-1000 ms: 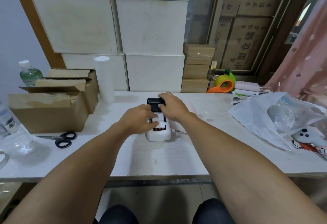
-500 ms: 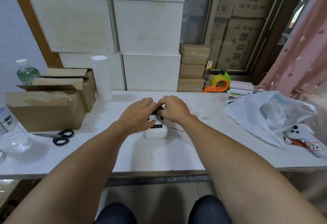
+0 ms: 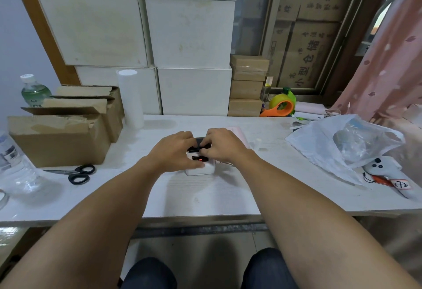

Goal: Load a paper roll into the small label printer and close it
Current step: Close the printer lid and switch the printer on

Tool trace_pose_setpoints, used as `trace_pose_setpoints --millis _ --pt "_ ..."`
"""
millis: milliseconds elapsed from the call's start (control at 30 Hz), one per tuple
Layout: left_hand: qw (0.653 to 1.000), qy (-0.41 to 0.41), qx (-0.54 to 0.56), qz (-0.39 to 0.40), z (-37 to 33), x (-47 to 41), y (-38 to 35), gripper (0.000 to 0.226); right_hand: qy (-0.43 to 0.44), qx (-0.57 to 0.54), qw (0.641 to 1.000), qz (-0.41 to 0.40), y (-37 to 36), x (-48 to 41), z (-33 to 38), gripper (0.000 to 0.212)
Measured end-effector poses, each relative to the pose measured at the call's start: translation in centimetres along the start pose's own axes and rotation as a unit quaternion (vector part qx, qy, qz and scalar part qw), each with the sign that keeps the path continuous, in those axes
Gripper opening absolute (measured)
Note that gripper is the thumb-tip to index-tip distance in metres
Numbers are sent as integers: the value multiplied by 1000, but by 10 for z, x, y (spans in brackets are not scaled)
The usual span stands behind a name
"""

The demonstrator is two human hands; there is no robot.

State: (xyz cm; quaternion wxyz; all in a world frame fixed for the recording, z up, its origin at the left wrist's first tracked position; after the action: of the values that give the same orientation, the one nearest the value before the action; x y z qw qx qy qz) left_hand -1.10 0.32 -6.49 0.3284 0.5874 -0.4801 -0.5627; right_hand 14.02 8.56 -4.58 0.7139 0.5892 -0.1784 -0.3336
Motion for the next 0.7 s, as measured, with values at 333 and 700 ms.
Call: trace_pose_setpoints --millis 333,700 --pt "996 80 -6 48 17 -4 -6 75 8 -30 998 48 -15 -7 -7 69" --pt "990 136 26 9 28 -10 -20 73 10 87 996 33 -24 -14 -9 60"
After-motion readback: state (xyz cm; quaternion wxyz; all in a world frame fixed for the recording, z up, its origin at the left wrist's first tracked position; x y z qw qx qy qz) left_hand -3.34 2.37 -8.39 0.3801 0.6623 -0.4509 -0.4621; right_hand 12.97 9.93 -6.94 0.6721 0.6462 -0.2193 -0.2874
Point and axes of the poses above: each hand's wrist, its own x-axis away from the middle knuckle, its own y-axis out of the back of the hand, z = x × y, the point moved 3 cm from there along -x, towards the middle knuckle
